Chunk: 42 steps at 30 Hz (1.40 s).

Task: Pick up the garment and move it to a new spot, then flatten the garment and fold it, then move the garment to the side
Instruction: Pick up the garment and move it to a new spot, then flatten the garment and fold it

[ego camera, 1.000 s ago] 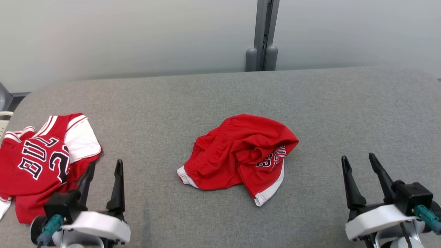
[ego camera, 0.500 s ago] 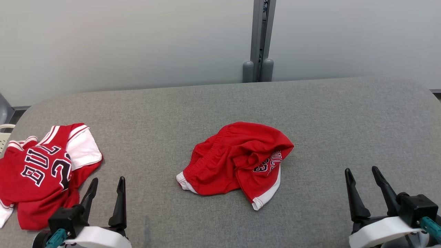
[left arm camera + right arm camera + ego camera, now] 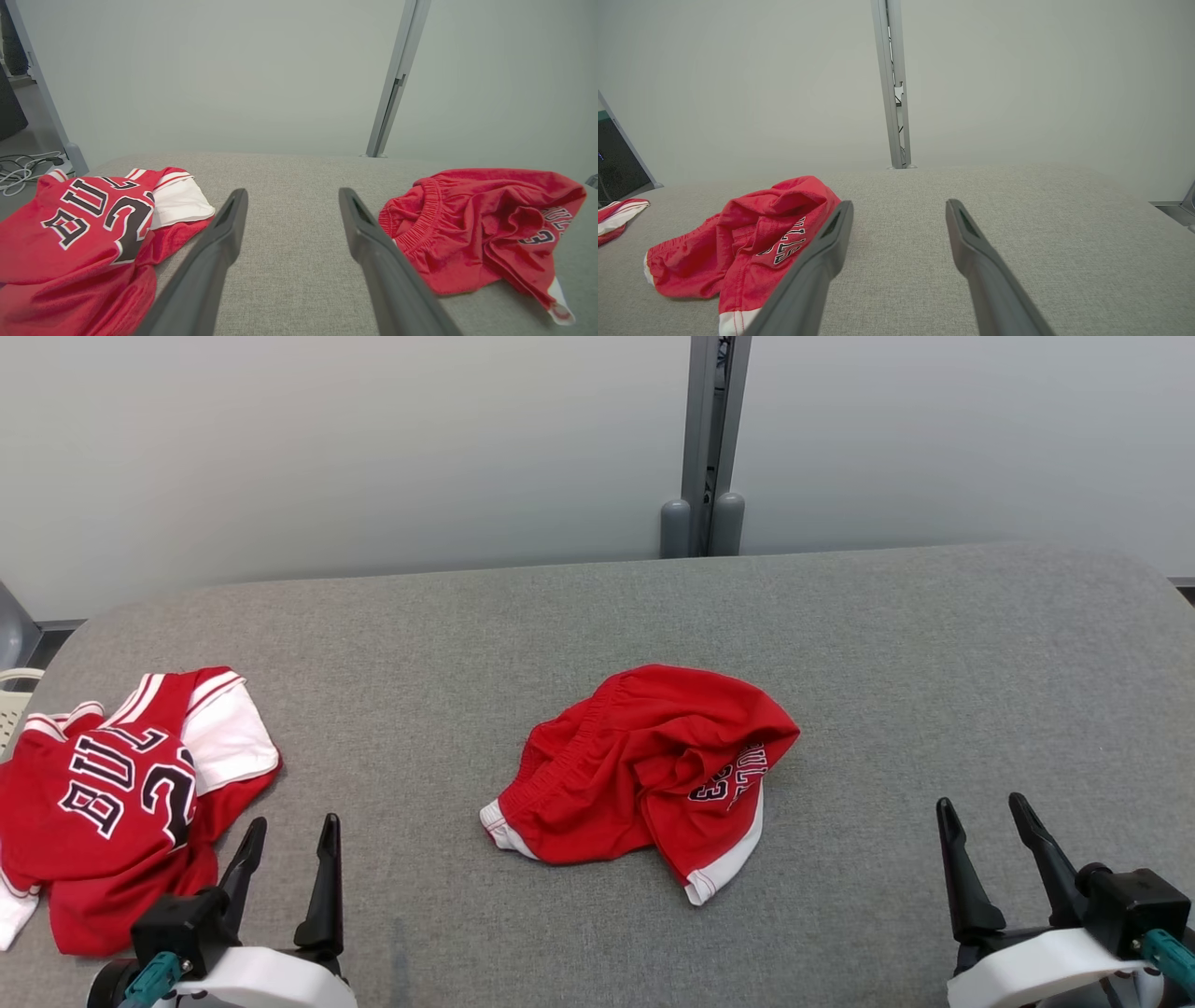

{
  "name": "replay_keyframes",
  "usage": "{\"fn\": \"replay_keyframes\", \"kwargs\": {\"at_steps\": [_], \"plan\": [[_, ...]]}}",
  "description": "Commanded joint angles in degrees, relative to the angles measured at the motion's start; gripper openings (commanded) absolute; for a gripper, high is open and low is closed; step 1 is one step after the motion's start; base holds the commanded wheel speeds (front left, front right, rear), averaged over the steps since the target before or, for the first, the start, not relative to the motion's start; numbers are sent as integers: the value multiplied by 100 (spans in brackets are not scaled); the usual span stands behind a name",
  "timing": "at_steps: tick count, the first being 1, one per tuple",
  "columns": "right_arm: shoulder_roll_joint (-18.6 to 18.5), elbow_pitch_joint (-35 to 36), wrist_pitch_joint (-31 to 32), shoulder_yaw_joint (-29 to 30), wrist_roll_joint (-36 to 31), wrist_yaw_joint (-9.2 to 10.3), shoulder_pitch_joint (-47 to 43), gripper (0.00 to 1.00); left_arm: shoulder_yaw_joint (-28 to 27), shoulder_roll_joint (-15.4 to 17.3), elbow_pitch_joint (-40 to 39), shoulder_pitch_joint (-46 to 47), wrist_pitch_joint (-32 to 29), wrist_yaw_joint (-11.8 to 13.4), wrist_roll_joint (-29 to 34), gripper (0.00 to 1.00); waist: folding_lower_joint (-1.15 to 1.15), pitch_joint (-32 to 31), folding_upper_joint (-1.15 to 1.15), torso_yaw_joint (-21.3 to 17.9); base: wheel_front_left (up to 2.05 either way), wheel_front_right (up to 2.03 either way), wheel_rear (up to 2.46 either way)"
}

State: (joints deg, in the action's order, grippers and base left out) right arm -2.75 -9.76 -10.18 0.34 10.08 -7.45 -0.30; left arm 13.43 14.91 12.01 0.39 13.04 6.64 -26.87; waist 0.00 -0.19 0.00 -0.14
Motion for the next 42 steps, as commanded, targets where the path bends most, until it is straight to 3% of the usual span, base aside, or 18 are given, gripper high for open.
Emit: {"fn": "replay_keyframes", "kwargs": {"at_steps": [1,10,18,25,33,34,35,42], "plan": [[-31,5,-28,14,14,-7,7,100,-2,26,-15,-2,-11,23,-20,100,0,4,0,6,0,0,0],[-30,-19,64,-134,-158,-7,106,100,32,38,-33,108,2,73,8,100,0,93,0,70,0,0,0],[-30,-156,385,-963,-619,-7,411,100,133,-29,-66,427,25,4,63,100,0,457,0,313,0,0,0],[-194,-768,649,-1937,-650,-5,764,100,211,-214,40,790,123,-89,95,100,0,850,0,671,0,0,0],[-264,-1610,723,-2191,-813,-5,1191,100,156,-315,185,987,195,-130,160,100,0,1062,0,792,0,0,0],[-258,-1684,677,-2170,-822,-5,1251,73,145,-324,197,1001,201,-144,169,100,0,1073,0,790,0,0,0],[-259,-1774,664,-2139,-836,-5,1287,0,140,-333,208,1005,207,-154,175,100,0,1083,0,784,0,0,0],[-218,-1726,221,-1749,-723,-5,1495,0,70,-361,256,1016,217,-216,187,100,0,1101,0,632,0,0,0]]}}
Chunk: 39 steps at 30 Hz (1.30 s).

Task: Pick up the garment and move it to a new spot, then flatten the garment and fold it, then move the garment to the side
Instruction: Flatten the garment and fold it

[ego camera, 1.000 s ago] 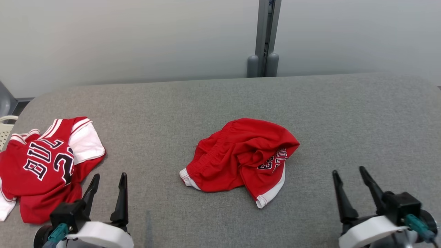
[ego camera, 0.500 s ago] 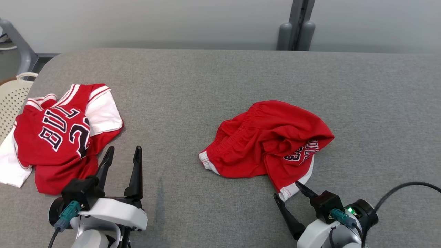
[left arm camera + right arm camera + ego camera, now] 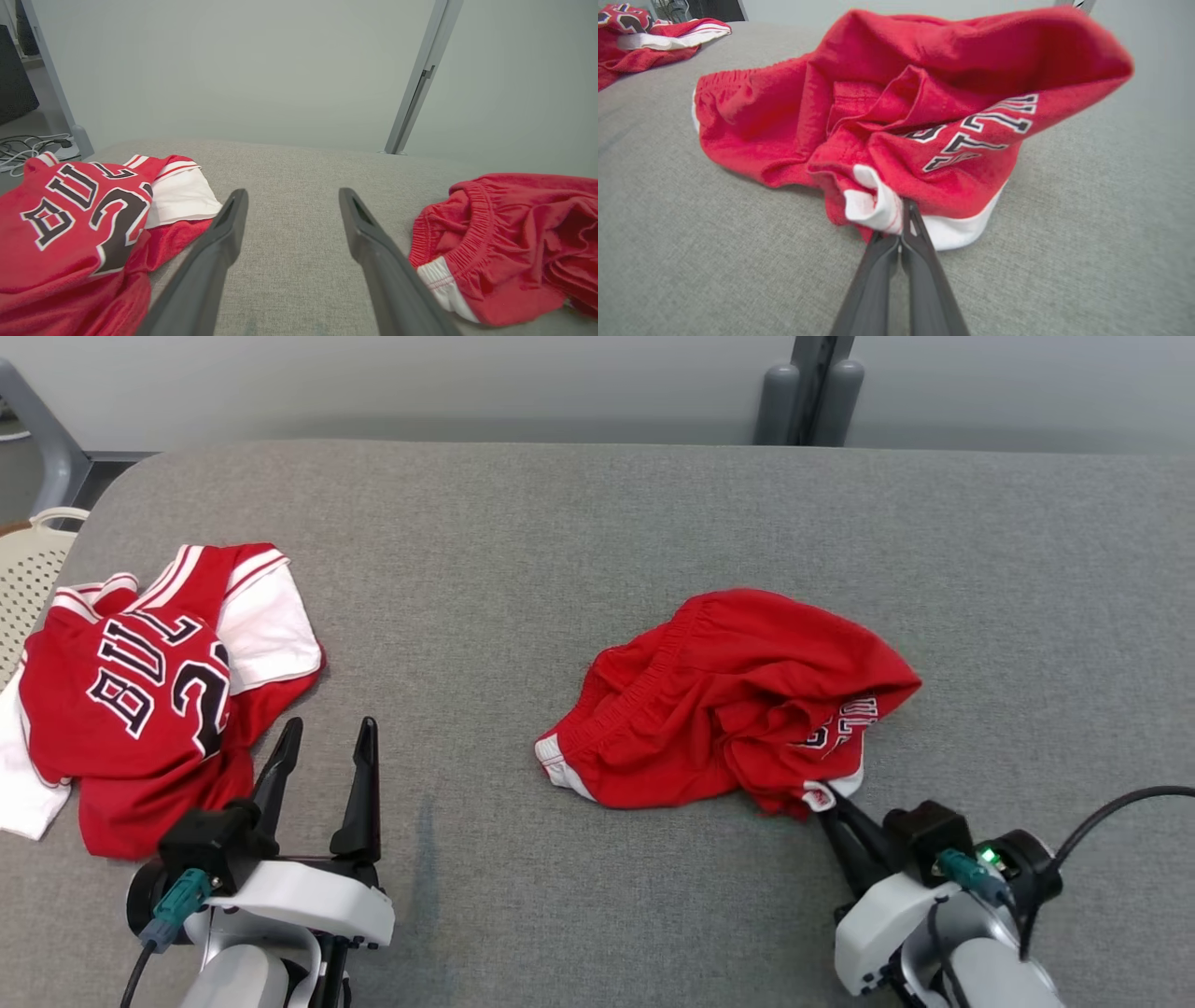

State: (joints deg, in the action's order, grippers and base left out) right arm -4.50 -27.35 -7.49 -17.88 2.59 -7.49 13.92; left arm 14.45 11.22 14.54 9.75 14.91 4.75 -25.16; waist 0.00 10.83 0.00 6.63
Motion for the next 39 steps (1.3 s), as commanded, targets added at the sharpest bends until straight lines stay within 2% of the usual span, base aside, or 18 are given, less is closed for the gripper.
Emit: {"fn": "replay_keyframes", "kwargs": {"at_steps": [1,12,18,21,22,23,24,32,39], "plan": [[-54,88,-108,175,19,-1,97,0,-44,4,10,76,30,-29,10,100,0,0,0,-80,0,0,0],[-312,730,-220,1739,-265,-1,363,0,-114,-7,-33,159,32,-49,105,100,0,74,0,-262,0,0,0],[-429,552,-282,2260,-297,-1,609,0,-104,-17,-59,243,33,-92,131,100,0,207,0,-230,0,0,0],[-461,190,-338,2445,-253,-1,794,0,-108,-36,-72,298,33,-108,156,100,0,294,0,-192,0,0,0],[-442,51,-385,2482,-212,-1,856,40,-109,-43,-71,301,33,-109,163,100,0,310,0,-183,0,0,0],[-446,-76,-410,2517,-212,-1,911,94,-113,-46,-65,307,33,-116,161,100,0,323,0,-173,0,0,0],[-422,-190,-453,2545,-200,-1,956,100,-119,-53,-60,318,33,-128,169,100,0,337,0,-165,0,0,0],[-202,-524,-699,2547,-83,-1,898,100,-160,-122,-34,271,33,-162,211,100,0,281,0,-194,0,0,0],[9,158,-750,2346,146,-1,373,100,-265,-72,-9,119,33,-160,227,100,0,49,0,-284,0,0,0]]}}
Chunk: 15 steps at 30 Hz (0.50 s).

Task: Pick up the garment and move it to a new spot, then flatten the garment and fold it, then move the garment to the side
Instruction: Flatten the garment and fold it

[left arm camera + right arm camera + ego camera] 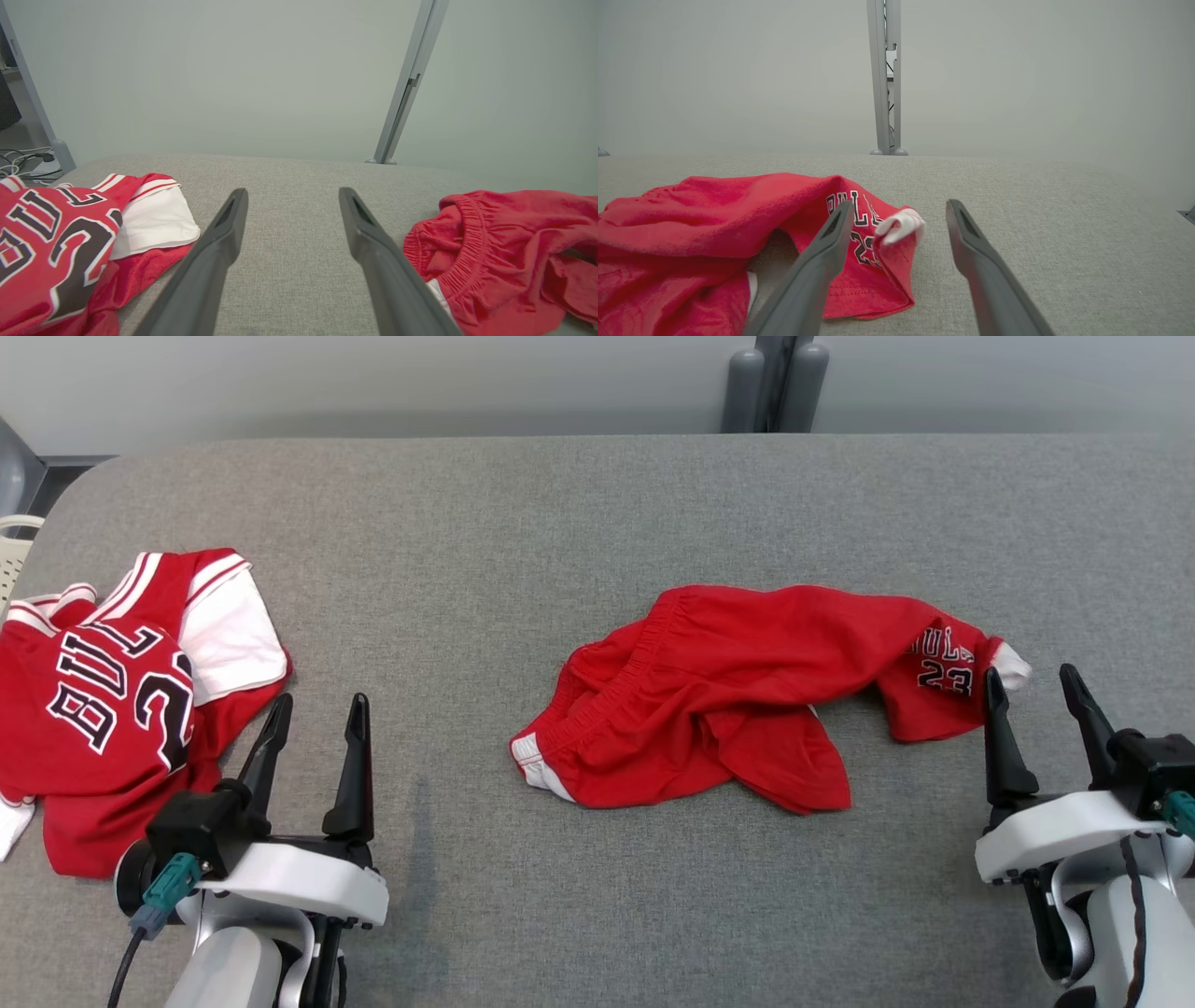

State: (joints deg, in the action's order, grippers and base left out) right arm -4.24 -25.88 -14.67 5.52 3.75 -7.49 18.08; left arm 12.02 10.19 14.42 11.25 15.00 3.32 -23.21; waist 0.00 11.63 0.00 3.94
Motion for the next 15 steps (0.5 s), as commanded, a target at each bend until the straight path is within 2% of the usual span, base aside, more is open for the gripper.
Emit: {"fn": "replay_keyframes", "kwargs": {"at_steps": [1,15], "plan": [[0,132,-14,-9,62,-1,-131,100,-34,44,6,-53,24,-11,35,100,0,-69,0,-26,0,0,0],[118,1914,633,-345,117,-1,-1198,100,-23,128,-40,-437,-19,70,8,100,0,-488,0,-81,0,0,0]]}}
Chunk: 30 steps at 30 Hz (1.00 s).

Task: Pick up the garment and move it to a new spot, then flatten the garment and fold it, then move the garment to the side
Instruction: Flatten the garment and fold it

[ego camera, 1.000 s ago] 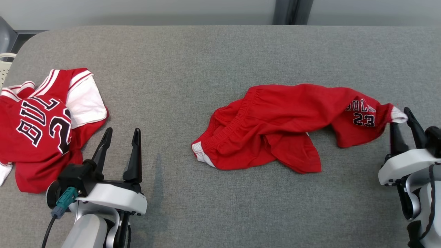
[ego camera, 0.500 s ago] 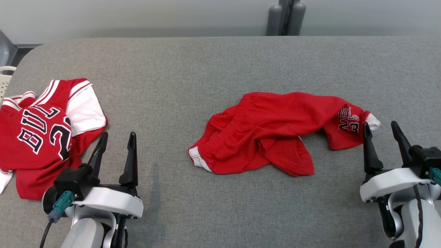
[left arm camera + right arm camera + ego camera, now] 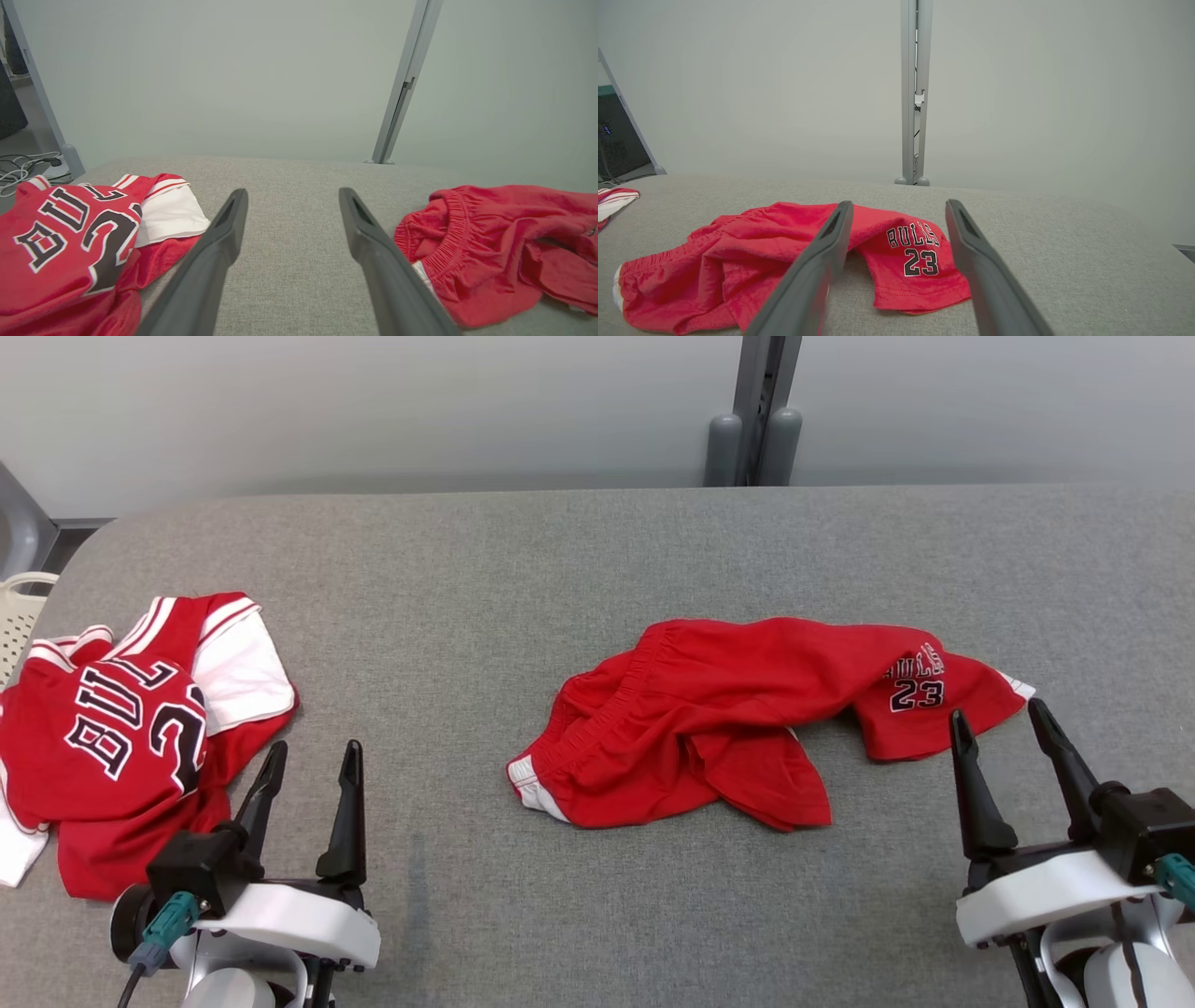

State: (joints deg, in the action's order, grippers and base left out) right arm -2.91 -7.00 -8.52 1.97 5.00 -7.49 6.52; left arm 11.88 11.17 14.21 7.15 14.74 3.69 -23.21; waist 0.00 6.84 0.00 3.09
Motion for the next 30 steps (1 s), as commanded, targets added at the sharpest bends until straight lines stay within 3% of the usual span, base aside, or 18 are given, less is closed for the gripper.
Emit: {"fn": "replay_keyframes", "kwargs": {"at_steps": [1,22,30], "plan": [[-13,108,54,-4,-17,-1,-100,100,-7,38,-27,-45,-1,40,5,100,0,-24,0,6,0,0,0],[-10,388,372,-183,-25,-1,-242,100,84,79,-137,44,-41,104,-34,100,0,50,0,117,0,0,0],[-303,-133,726,-1370,-537,-1,144,100,99,0,-88,193,-5,101,-56,100,0,325,0,333,0,0,0]]}}
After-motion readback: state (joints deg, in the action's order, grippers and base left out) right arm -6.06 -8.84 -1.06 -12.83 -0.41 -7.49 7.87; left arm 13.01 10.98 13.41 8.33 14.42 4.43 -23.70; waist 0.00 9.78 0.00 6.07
